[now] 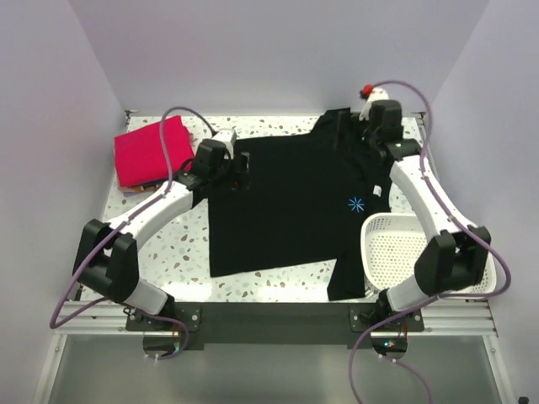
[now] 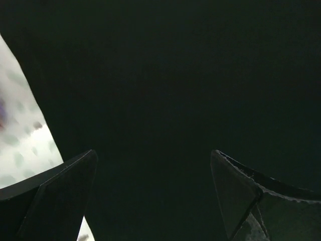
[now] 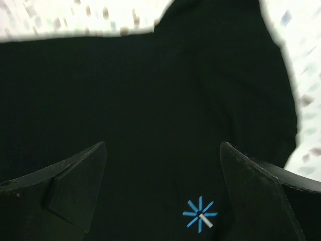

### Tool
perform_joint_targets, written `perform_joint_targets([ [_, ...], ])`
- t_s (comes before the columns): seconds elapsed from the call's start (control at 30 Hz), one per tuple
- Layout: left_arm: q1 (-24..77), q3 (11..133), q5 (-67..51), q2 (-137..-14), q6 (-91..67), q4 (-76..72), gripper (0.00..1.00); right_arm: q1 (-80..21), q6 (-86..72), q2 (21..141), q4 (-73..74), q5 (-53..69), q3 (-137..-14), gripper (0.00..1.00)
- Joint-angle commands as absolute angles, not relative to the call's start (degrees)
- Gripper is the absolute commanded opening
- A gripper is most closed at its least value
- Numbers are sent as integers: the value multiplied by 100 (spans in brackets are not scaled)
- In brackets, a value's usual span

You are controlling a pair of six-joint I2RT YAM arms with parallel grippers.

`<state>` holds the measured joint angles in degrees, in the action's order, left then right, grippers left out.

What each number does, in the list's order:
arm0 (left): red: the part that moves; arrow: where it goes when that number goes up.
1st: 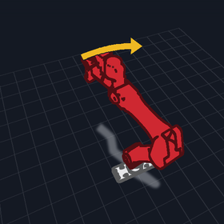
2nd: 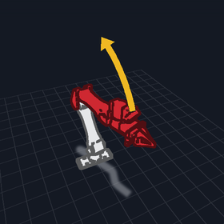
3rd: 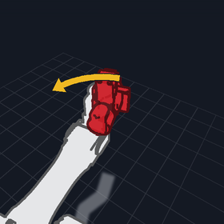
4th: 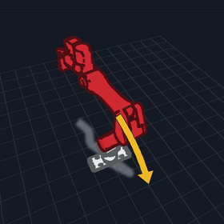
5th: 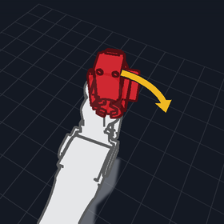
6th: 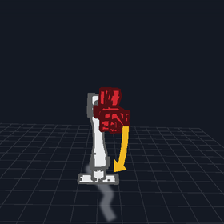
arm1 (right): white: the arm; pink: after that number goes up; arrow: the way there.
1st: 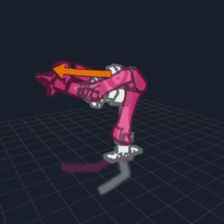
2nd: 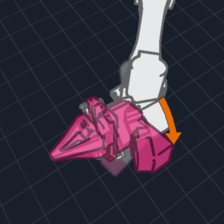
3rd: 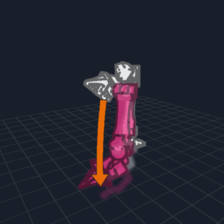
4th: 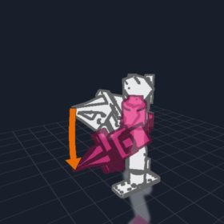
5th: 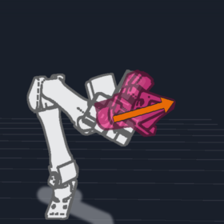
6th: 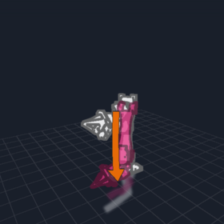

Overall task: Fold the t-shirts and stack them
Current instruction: Flatten the tshirt out

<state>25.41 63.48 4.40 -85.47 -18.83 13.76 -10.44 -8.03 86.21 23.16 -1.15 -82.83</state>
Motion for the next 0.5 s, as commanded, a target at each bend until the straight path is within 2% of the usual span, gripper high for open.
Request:
perform_joint_targets([
  [0.0, 2514, 5969, 141, -8534, -2460, 871, 100, -1186, -1081, 8842, 2479, 254, -7744, 98],
  [0.13, 2514, 5678, 35, -8709, -2619, 581, 100, -1344, -1116, 8964, 2417, 247, -7383, 97],
  [0.47, 2461, 5651, 44, -9597, -2654, 475, 100, -1468, -1274, 9720, 2584, 439, -7356, 96],
])
